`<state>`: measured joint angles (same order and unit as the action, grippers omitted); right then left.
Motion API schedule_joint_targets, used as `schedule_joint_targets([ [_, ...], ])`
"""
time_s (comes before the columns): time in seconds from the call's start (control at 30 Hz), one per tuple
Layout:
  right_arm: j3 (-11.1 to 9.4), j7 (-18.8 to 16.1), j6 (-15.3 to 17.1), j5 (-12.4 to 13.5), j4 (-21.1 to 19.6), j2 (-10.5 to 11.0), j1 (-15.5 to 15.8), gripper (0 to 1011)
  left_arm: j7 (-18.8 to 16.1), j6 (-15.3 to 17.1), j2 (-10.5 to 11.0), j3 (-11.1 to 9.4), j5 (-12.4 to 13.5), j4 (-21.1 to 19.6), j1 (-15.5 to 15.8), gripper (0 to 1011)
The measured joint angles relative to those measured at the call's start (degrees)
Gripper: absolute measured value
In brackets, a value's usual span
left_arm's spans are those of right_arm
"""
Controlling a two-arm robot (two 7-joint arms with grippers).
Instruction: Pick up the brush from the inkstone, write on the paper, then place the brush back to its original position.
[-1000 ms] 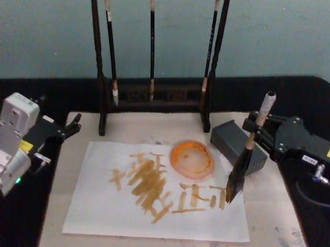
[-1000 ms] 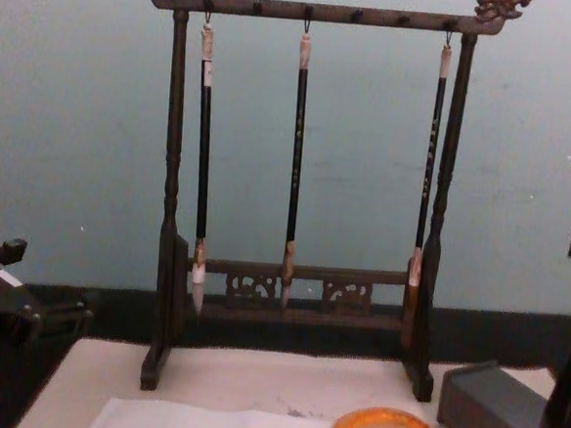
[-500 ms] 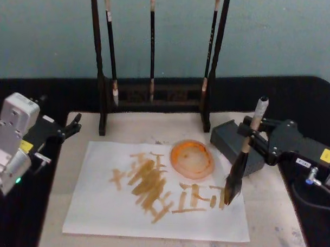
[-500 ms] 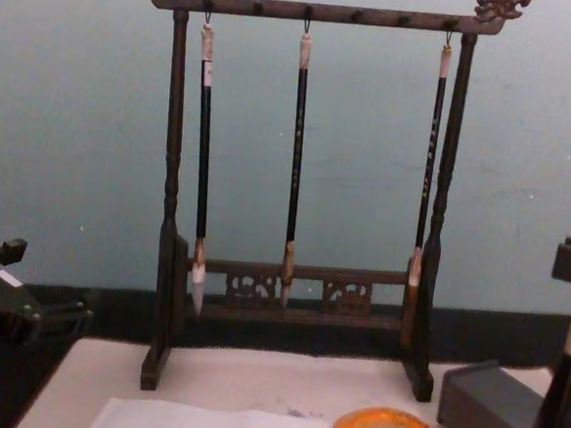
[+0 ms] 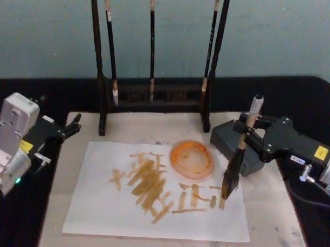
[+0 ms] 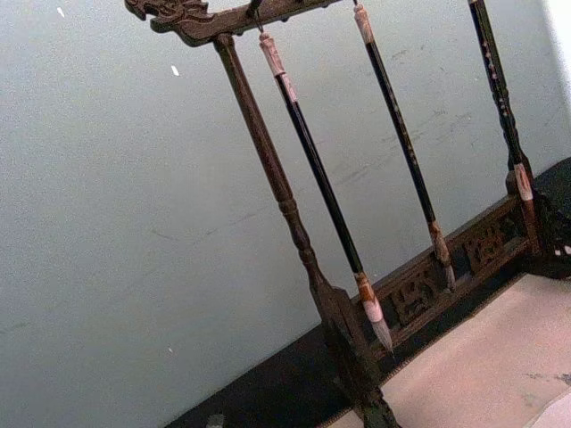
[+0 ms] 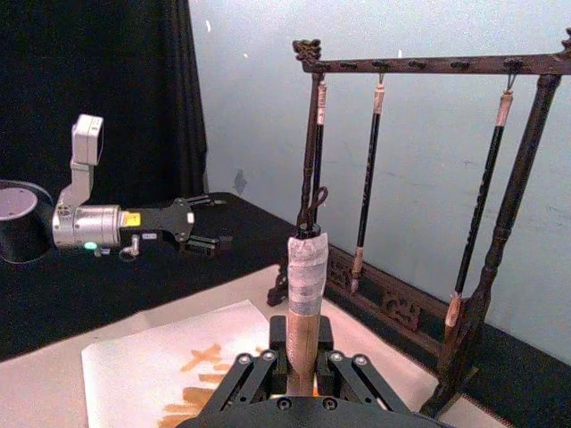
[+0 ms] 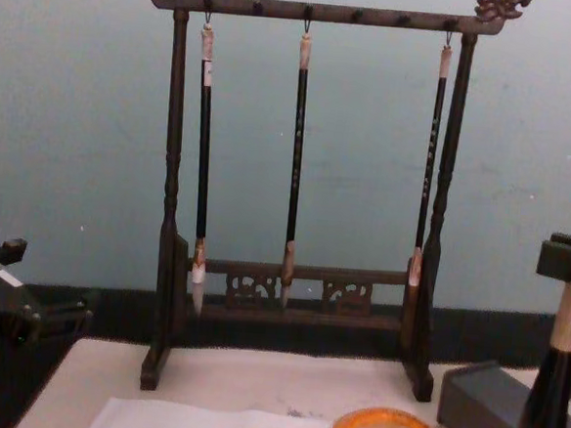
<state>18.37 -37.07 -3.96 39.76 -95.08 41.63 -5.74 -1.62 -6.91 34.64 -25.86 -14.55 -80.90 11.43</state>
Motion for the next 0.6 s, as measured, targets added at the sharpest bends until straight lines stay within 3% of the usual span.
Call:
schedule_joint_targets([
  [0.6, 0.6, 0.2, -0.1, -1.6, 0.9, -1.2, -0.5, 176, 0.0, 0.0, 0.0, 0.0, 0.0, 0.0, 0.0, 1010],
])
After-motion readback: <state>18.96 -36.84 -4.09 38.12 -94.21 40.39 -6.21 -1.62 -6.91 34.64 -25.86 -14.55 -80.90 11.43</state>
